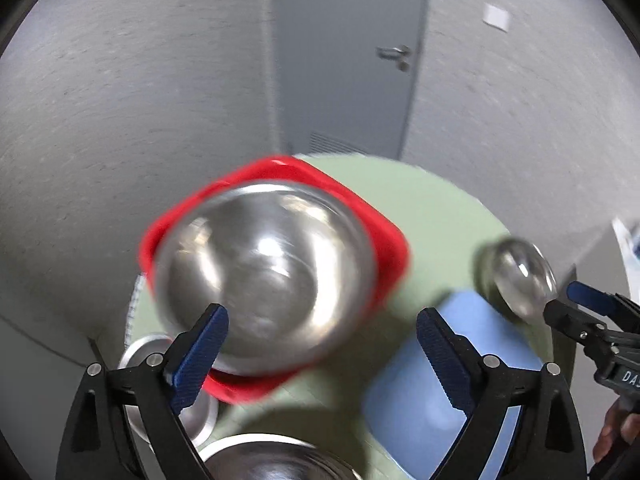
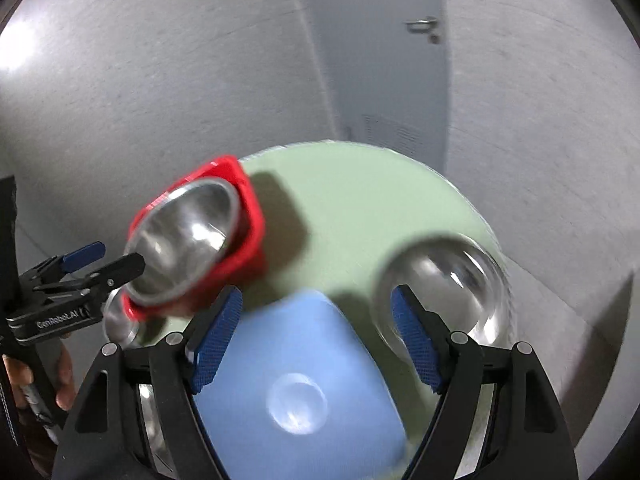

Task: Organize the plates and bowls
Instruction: 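Grasp the edge of the light-blue square plate with both grippers, then lower the blue plate onto the bowl in the basket and release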

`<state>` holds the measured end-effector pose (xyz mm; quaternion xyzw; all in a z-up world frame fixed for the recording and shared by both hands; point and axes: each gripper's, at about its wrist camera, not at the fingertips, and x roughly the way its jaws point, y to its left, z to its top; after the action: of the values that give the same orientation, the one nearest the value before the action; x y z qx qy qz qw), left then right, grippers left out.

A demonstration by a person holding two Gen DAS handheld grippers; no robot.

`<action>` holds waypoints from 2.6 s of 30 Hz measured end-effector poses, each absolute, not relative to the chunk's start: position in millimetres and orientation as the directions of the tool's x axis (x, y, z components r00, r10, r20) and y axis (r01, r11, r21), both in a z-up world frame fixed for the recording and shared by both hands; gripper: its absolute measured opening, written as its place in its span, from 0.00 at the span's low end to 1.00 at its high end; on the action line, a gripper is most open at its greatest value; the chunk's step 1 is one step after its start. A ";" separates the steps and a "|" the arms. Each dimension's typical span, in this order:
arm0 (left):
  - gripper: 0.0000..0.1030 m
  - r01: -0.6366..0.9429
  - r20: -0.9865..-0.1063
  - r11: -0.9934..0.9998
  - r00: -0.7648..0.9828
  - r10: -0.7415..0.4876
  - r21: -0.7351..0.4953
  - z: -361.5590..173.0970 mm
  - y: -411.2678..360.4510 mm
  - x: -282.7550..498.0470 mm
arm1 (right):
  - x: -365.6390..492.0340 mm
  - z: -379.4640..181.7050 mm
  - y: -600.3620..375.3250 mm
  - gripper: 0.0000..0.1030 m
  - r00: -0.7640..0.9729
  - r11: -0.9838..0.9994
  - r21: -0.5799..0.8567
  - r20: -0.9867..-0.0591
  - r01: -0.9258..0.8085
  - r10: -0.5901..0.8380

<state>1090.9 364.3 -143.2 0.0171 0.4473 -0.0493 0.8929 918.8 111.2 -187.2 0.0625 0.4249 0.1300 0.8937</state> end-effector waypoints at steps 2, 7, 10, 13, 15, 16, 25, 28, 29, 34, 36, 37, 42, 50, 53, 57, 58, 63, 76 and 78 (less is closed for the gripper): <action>0.90 0.122 -0.813 0.993 0.577 -0.074 -0.004 -151.1 354.5 1085.1 | 900.5 -197.5 99.7 0.76 0.610 0.962 0.230 -0.745 -0.144 0.269; 0.86 0.162 -0.855 0.987 0.513 -0.071 0.015 -182.5 330.1 1081.6 | 867.7 -228.3 72.2 0.76 0.615 0.955 0.295 -0.747 -0.032 0.252; 0.84 0.174 -0.880 0.984 0.471 -0.056 0.030 -198.8 321.3 1081.0 | 859.2 -253.2 63.8 0.76 0.584 0.940 0.340 -0.766 0.014 0.268; 0.83 0.189 -0.900 0.980 0.434 -0.026 0.063 -215.5 316.7 1089.1 | 856.0 -273.0 57.5 0.76 0.556 0.922 0.385 -0.774 0.033 0.304; 0.69 0.202 -0.909 0.977 0.416 -0.021 0.069 -224.3 310.1 1095.6 | 857.6 -287.5 60.2 0.66 0.523 0.899 0.436 -0.774 0.034 0.355; 0.64 0.213 -0.914 0.975 0.404 -0.036 0.056 -226.8 308.8 1098.9 | 860.0 -292.8 60.7 0.51 0.512 0.889 0.457 -0.771 0.033 0.378; 0.33 0.229 -0.912 0.973 0.402 -0.087 0.008 -222.8 314.1 1103.0 | 865.4 -304.0 63.8 0.16 0.440 0.822 0.570 -0.734 -0.016 0.518; 0.34 0.233 -0.883 0.972 0.457 -0.108 0.002 -198.5 320.5 1095.1 | 859.5 -286.8 59.2 0.16 0.436 0.803 0.594 -0.710 -0.050 0.553; 0.34 0.228 -0.873 0.974 0.473 -0.116 -0.006 -188.5 324.3 1093.7 | 859.1 -279.8 59.6 0.16 0.437 0.801 0.595 -0.706 -0.060 0.557; 0.34 0.179 -0.822 0.982 0.551 -0.147 -0.056 -145.7 354.5 1096.9 | 862.7 -236.6 65.1 0.16 0.457 0.771 0.622 -0.651 -0.138 0.606; 0.34 0.148 -0.803 0.987 0.580 -0.136 -0.060 -132.1 371.3 1103.5 | 874.6 -219.8 74.9 0.16 0.460 0.767 0.617 -0.637 -0.176 0.618; 0.34 0.128 -0.797 0.990 0.592 -0.122 -0.057 -128.1 379.9 1106.5 | 881.9 -212.6 81.4 0.16 0.464 0.768 0.611 -0.633 -0.193 0.620; 0.34 0.028 -0.795 0.997 0.603 -0.070 -0.067 -125.5 423.4 1129.4 | 928.8 -184.7 127.5 0.16 0.456 0.767 0.576 -0.623 -0.283 0.636; 0.34 -0.101 -0.840 0.990 0.542 -0.027 -0.097 -158.5 485.2 1177.3 | 994.2 -194.9 193.3 0.16 0.382 0.778 0.526 -0.678 -0.344 0.628; 0.34 -0.138 -0.860 0.986 0.510 -0.007 -0.090 -169.3 497.9 1190.2 | 1013.3 -211.2 215.4 0.16 0.340 0.787 0.508 -0.714 -0.351 0.613; 0.33 -0.161 -0.876 0.984 0.483 0.012 -0.075 -180.3 504.5 1204.3 | 1030.1 -230.7 240.9 0.16 0.301 0.805 0.476 -0.757 -0.354 0.580; 0.33 -0.164 -0.878 0.983 0.478 0.011 -0.077 -183.1 498.8 1214.5 | 1034.0 -238.2 244.2 0.16 0.286 0.810 0.469 -0.770 -0.351 0.570; 0.33 -0.155 -0.878 0.986 0.478 0.022 -0.059 -188.0 495.7 1229.8 | 1048.9 -247.5 253.1 0.18 0.261 0.822 0.462 -0.793 -0.333 0.551; 0.38 -0.147 -0.876 0.988 0.481 0.028 -0.050 -194.1 496.5 1222.1 | 1044.9 -223.2 259.8 0.68 0.279 0.827 0.440 -0.794 -0.350 0.540; 0.43 -0.152 -0.872 0.987 0.489 0.031 -0.050 -189.9 497.6 1216.1 | 1043.7 -222.4 258.5 0.68 0.282 0.827 0.445 -0.791 -0.345 0.543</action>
<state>1216.1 497.6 -189.9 -0.0600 0.5026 0.0531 0.8608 1043.7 258.5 -222.4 0.0935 0.5301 0.2791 0.7952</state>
